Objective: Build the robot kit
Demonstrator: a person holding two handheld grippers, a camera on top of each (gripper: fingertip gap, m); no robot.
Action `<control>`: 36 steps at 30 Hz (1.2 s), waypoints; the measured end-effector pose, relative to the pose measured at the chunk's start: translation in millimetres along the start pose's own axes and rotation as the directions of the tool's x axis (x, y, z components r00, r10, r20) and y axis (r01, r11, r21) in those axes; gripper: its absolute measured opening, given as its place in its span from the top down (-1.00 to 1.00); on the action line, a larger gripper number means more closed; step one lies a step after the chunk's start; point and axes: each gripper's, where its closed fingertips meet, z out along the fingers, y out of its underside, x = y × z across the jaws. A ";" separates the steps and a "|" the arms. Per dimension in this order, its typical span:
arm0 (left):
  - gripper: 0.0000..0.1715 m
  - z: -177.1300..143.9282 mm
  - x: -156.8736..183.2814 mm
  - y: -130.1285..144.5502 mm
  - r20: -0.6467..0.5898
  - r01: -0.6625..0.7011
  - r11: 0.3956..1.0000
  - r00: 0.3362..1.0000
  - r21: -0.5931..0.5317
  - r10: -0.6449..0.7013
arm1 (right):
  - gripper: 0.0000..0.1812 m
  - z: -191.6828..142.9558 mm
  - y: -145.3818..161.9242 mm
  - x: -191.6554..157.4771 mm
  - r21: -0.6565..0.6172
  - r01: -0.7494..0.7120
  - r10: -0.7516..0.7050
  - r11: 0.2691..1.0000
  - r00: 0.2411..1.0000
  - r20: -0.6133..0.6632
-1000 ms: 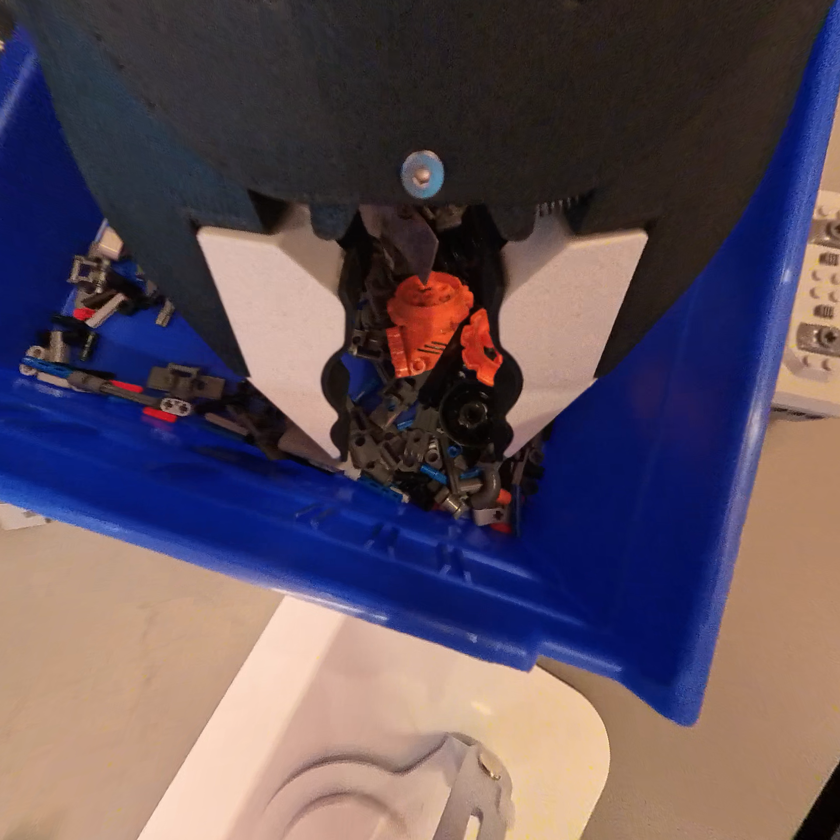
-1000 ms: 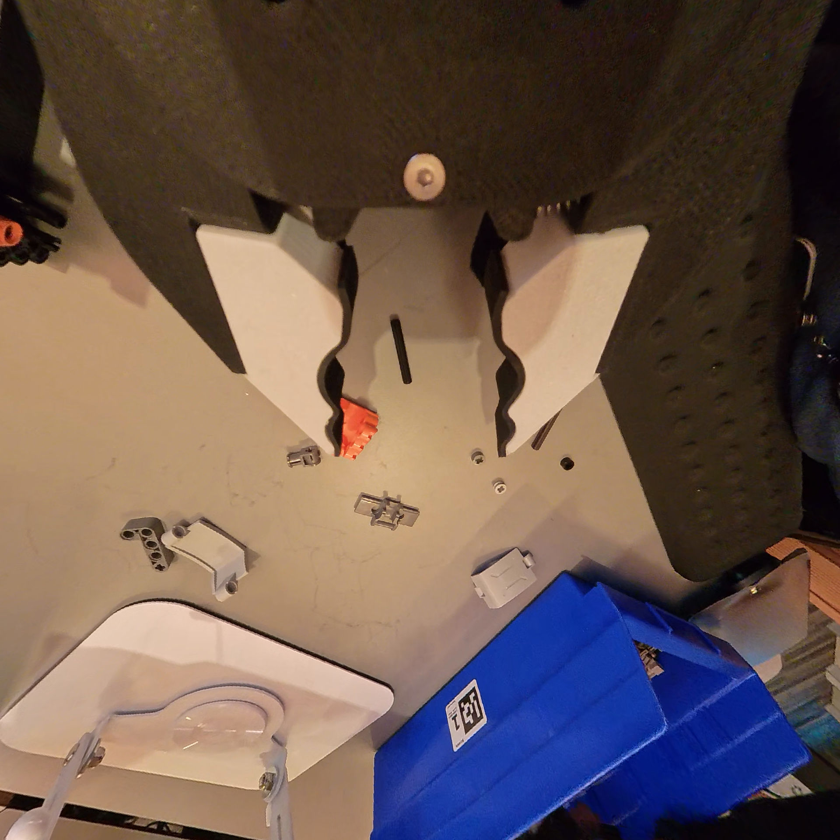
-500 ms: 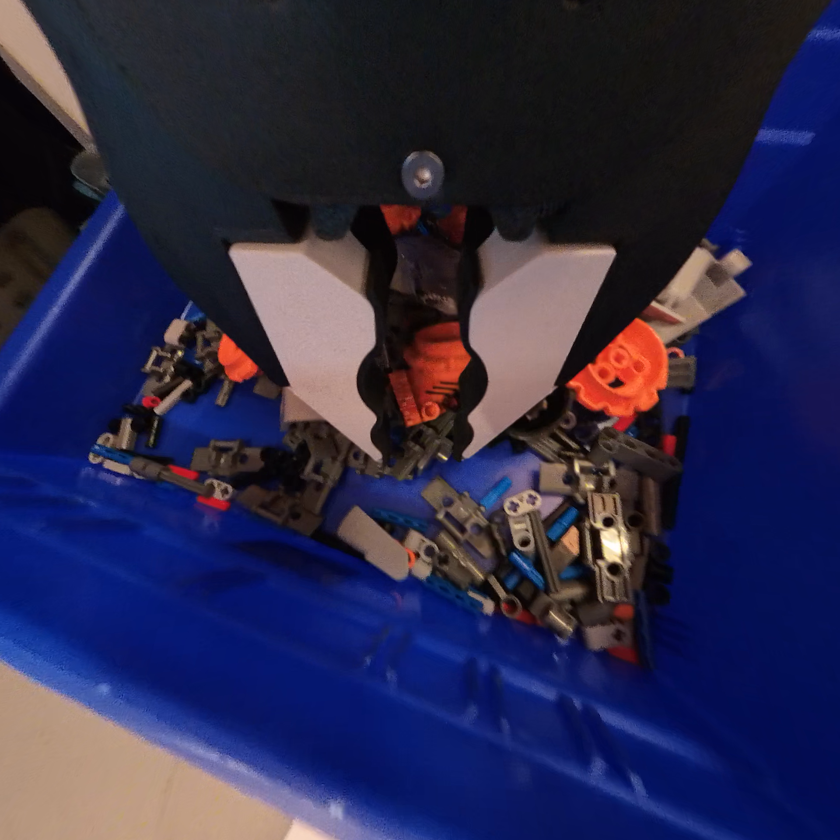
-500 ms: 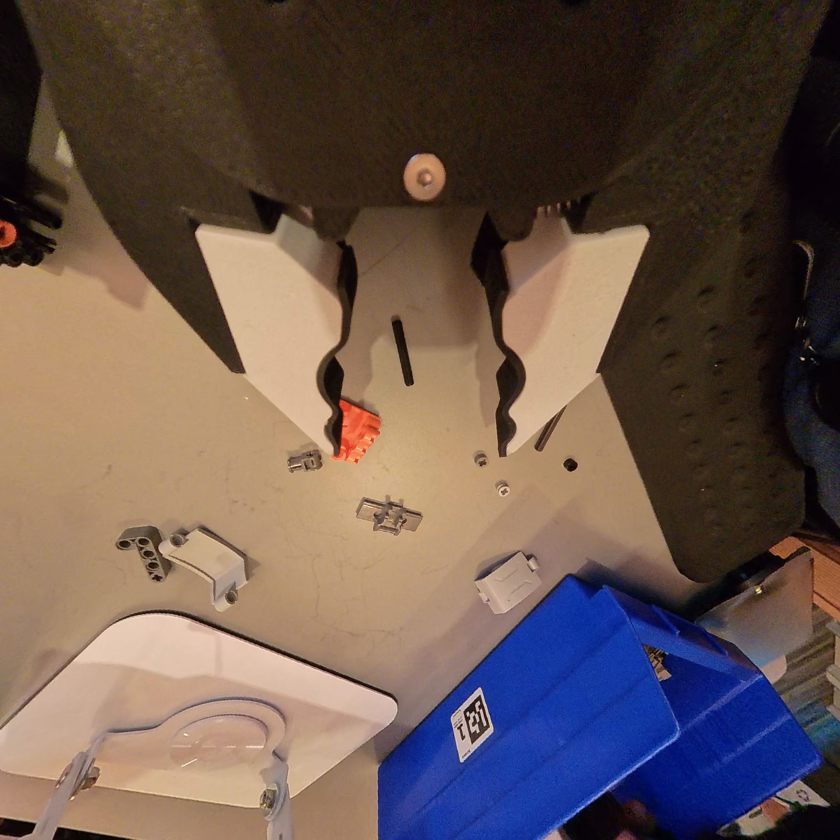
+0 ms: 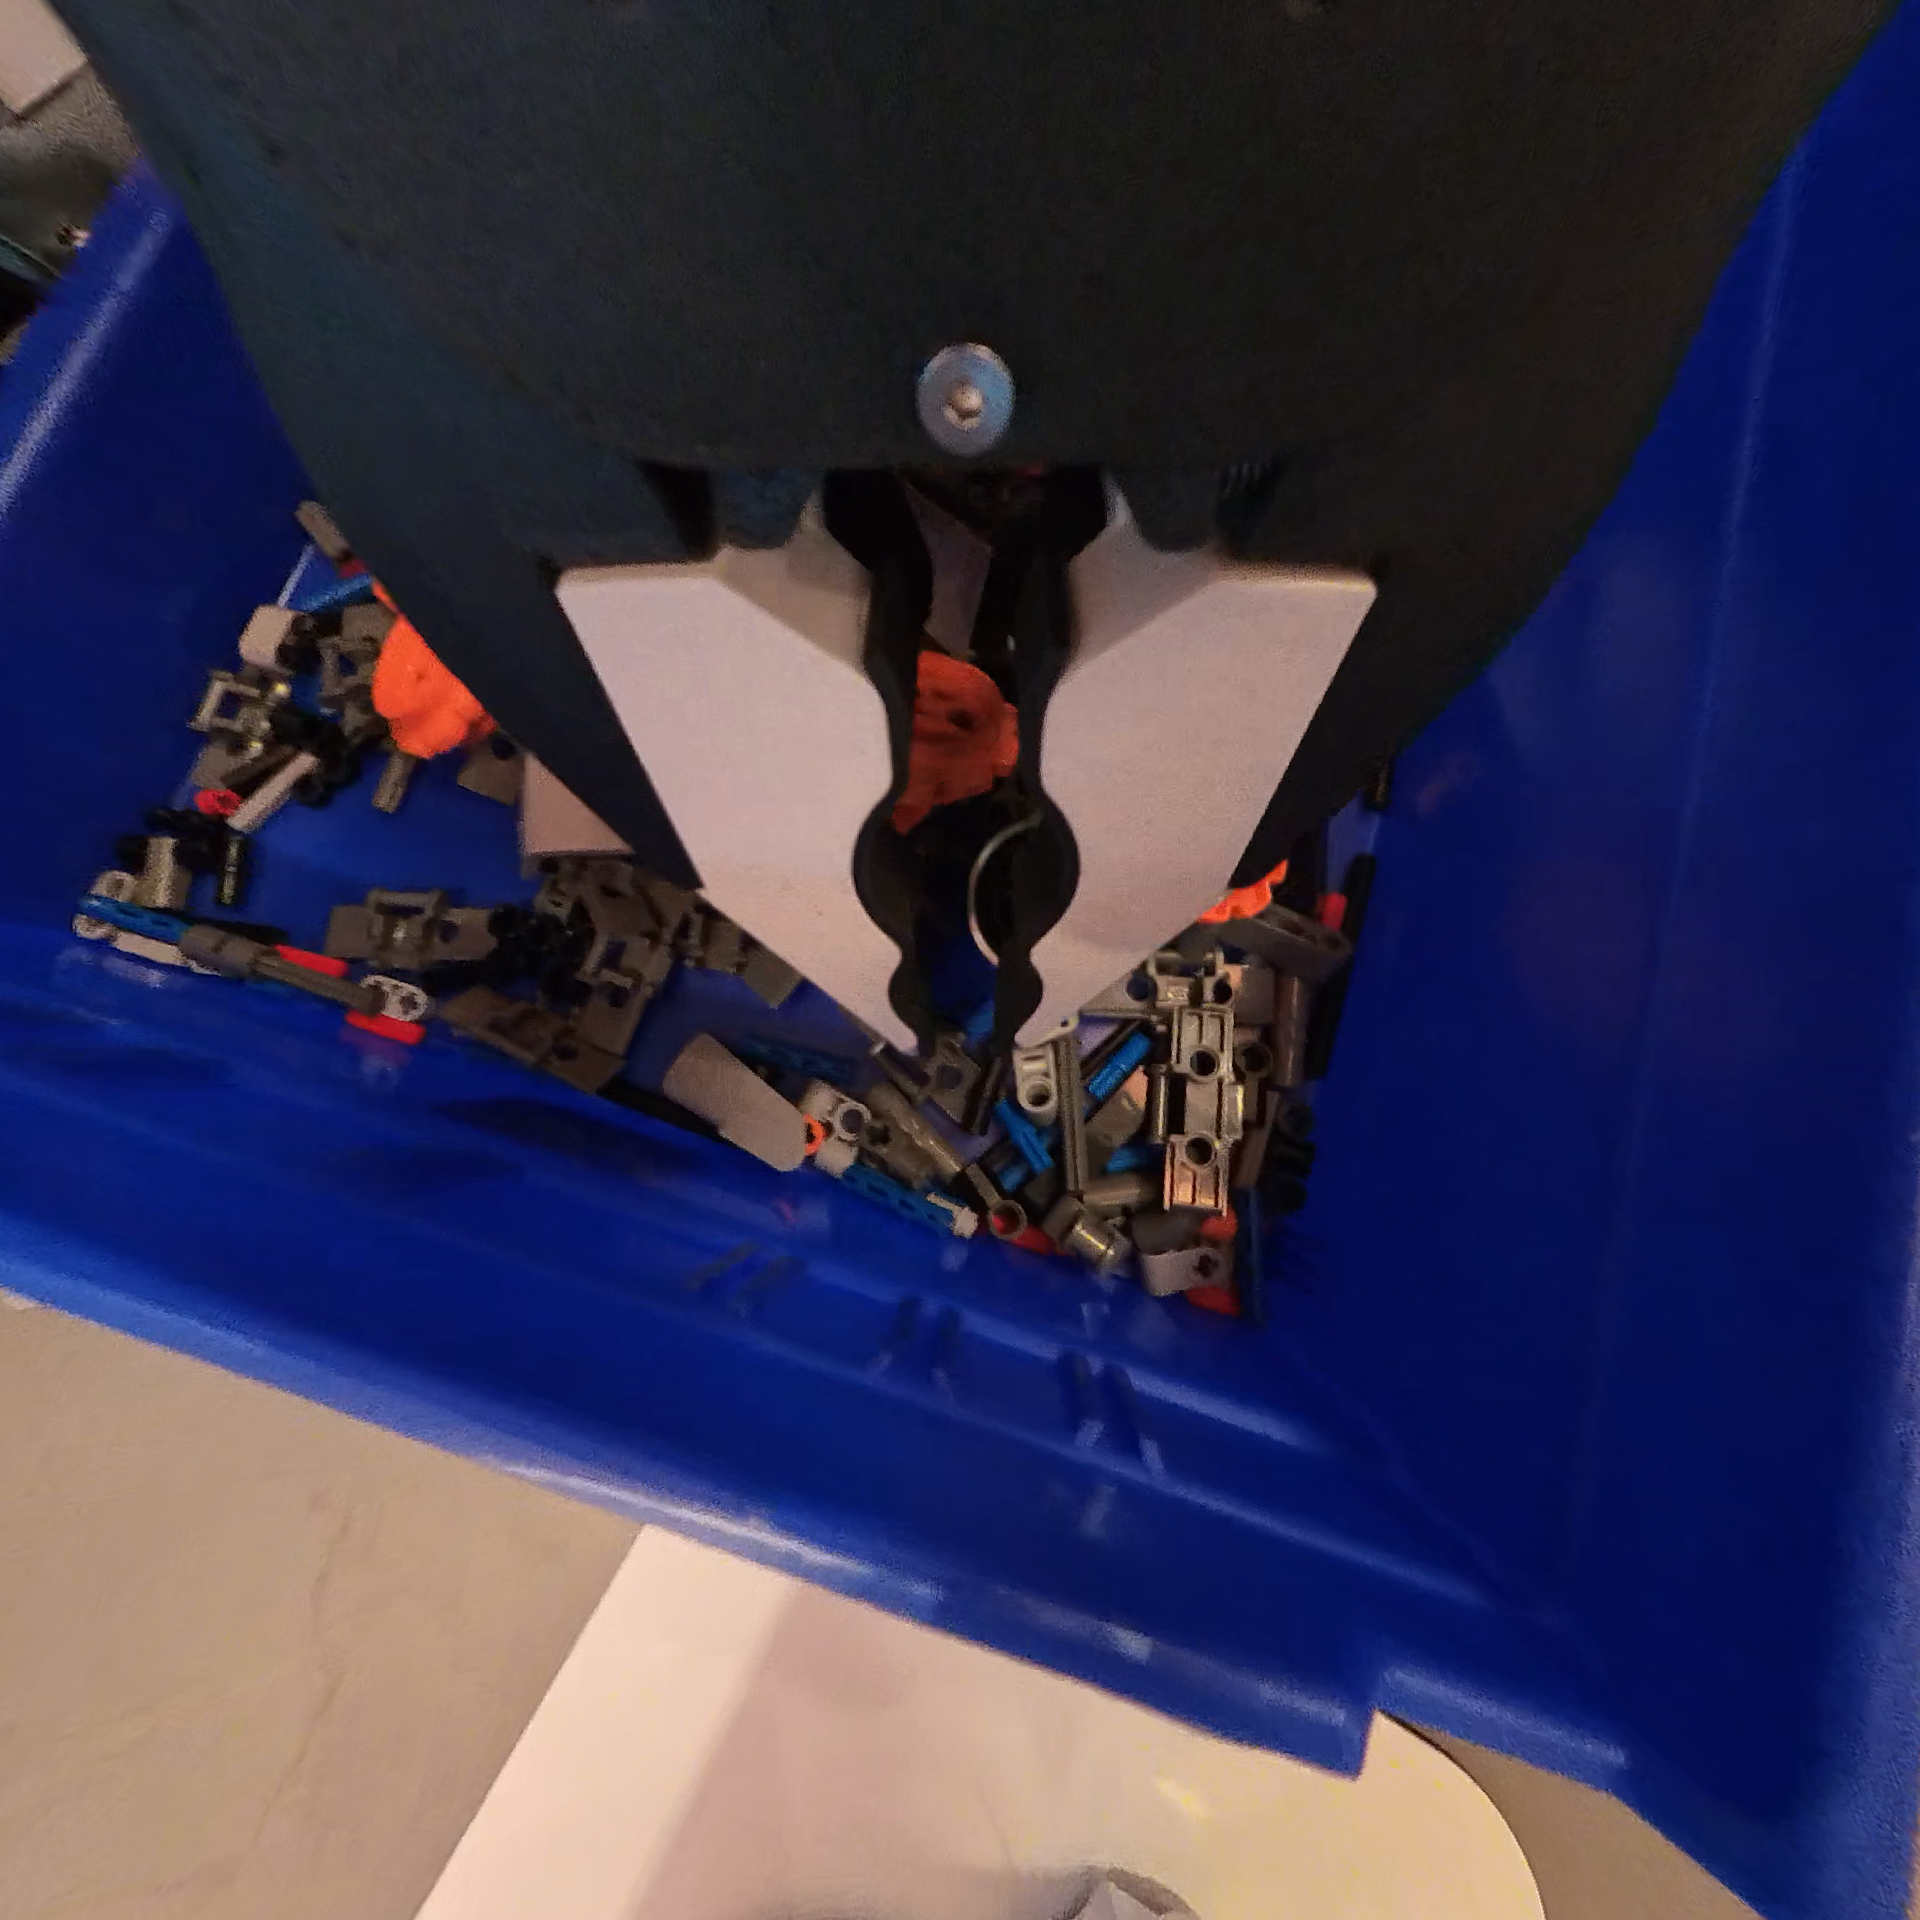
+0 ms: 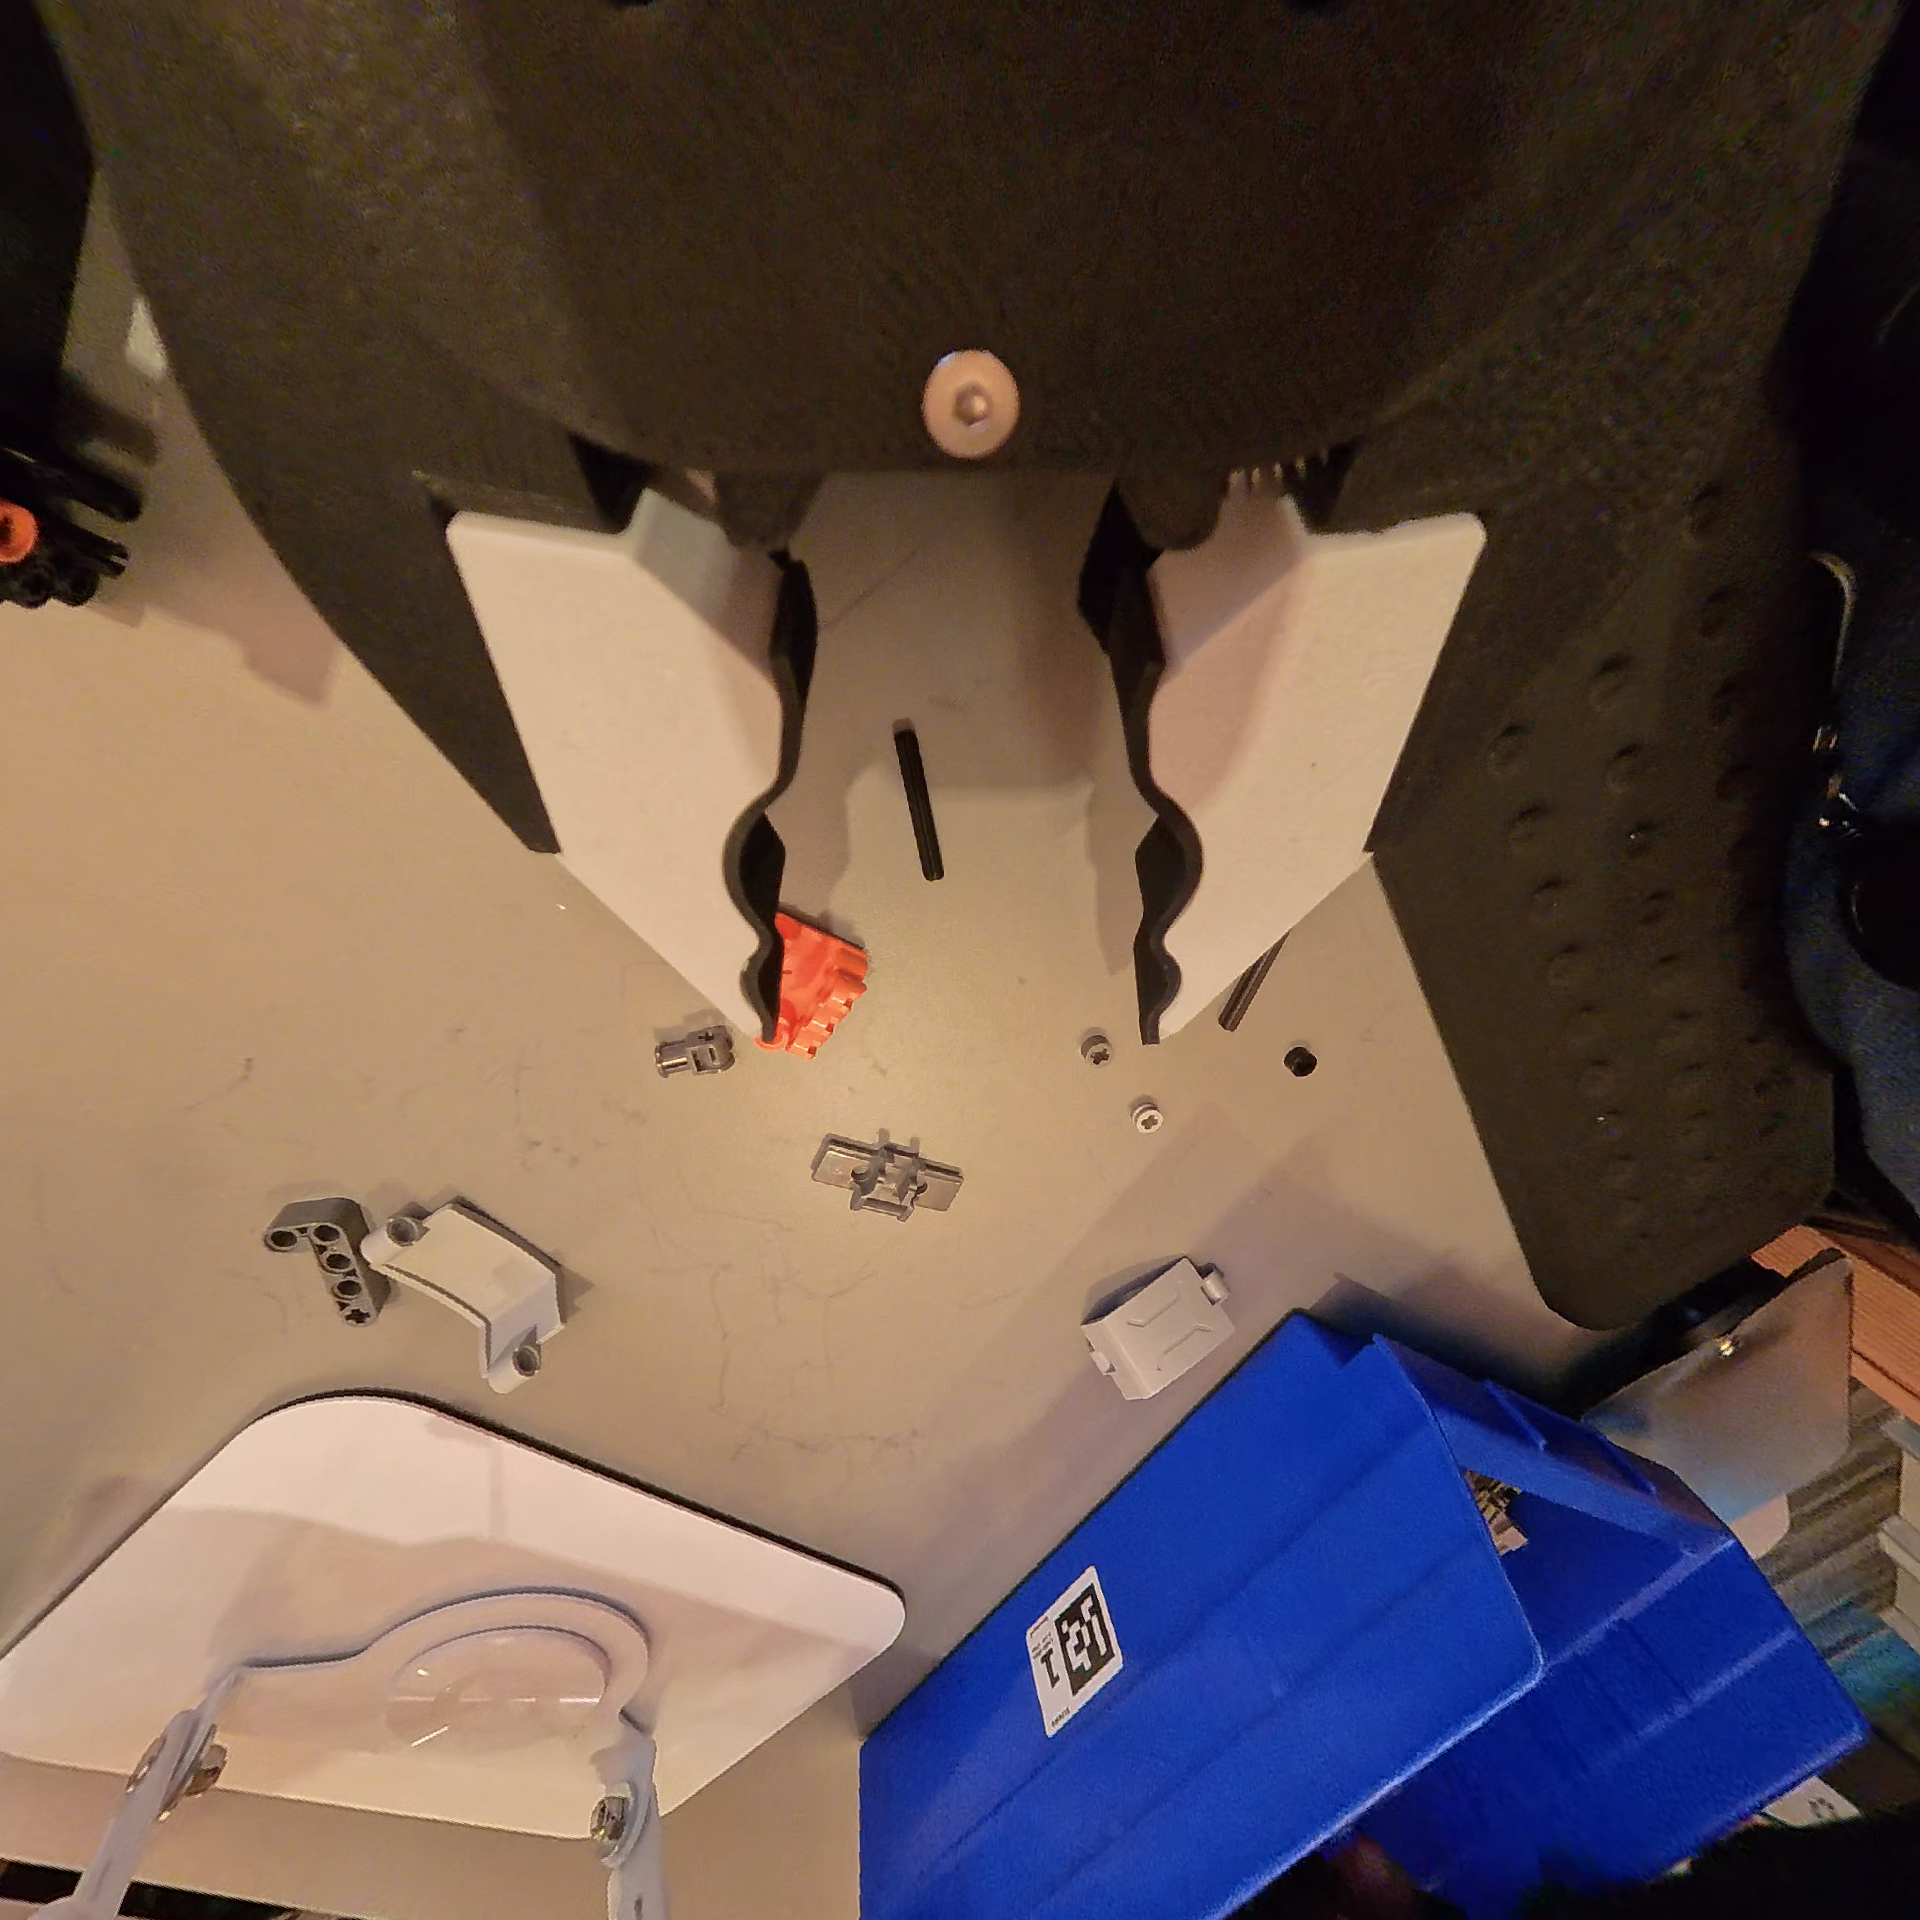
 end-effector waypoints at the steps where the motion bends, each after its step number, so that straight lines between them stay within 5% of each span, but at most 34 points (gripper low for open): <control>1: 0.93 3.6 -3.5 0.7 0.009 -0.005 1.000 1.000 -0.009 0.005 | 0.27 -0.3 -0.2 0.0 0.002 0.000 0.000 1.000 1.000 0.000; 9: 1.00 4.3 -9.2 9.8 0.045 -0.076 0.996 0.996 -0.055 0.078 | 0.27 -1.0 -0.8 0.1 0.008 -0.002 0.002 1.000 1.000 0.000; 15: 1.00 1.2 -2.8 26.5 0.012 0.000 0.994 1.000 -0.108 0.001 | 0.27 -0.6 -0.2 0.2 0.003 -0.005 0.005 1.000 1.000 0.002; 22: 0.98 -4.9 -1.2 6.4 -0.040 0.092 0.996 0.995 0.017 -0.092 | 0.27 0.0 0.4 0.4 -0.002 -0.006 0.006 1.000 1.000 0.001; 36: 0.41 13.2 26.8 -13.2 -0.139 -0.047 0.996 0.989 0.077 0.057 | 0.26 1.6 2.1 0.3 -0.016 -0.006 0.006 1.000 1.000 0.001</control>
